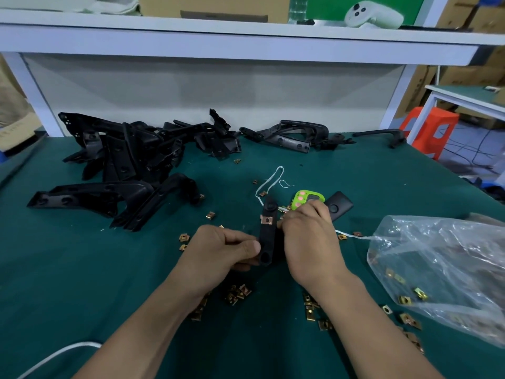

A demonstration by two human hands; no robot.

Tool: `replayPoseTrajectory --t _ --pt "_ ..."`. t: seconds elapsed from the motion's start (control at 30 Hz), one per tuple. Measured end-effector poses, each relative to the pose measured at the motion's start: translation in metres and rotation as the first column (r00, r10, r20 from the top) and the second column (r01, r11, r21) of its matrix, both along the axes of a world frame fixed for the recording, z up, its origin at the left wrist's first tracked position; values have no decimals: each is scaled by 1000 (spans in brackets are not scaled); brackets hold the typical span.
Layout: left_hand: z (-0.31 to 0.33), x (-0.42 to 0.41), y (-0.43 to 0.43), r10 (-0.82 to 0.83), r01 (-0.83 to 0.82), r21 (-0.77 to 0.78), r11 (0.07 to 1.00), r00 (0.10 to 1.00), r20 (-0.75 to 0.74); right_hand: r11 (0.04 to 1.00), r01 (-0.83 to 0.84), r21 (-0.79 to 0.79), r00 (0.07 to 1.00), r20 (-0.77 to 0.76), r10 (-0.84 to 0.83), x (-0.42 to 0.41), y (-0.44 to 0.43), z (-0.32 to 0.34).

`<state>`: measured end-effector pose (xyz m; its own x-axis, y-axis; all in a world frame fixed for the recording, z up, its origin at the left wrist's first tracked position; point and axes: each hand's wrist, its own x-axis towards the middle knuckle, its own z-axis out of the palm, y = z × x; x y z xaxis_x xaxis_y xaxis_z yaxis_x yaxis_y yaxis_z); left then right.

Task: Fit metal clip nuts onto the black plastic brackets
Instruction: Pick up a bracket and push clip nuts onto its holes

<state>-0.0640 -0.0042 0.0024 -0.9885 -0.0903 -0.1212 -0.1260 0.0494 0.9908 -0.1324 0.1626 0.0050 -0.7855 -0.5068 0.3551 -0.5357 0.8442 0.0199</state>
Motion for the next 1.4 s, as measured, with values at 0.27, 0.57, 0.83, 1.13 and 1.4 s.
replayPoseTrajectory --t 0.27,0.57,0.83,1.13,1.4 --pt "2 0 -7 -12 16 -155 988 1000 25 985 60 160 994 -96 -45 9 -12 -3" --pt "1 8 16 39 -71 -449 891 996 -80 981 114 159 990 59 -124 8 -10 -2" --pt "1 17 30 113 -166 -537 827 985 -130 976 151 157 985 60 -162 10 -9 -2" --pt "-3 15 35 111 -222 -596 772 970 -216 970 161 180 983 62 -175 9 -10 -3" --pt "-6 -1 10 239 -240 -117 964 971 -25 984 138 115 988 48 -144 12 -16 -4"
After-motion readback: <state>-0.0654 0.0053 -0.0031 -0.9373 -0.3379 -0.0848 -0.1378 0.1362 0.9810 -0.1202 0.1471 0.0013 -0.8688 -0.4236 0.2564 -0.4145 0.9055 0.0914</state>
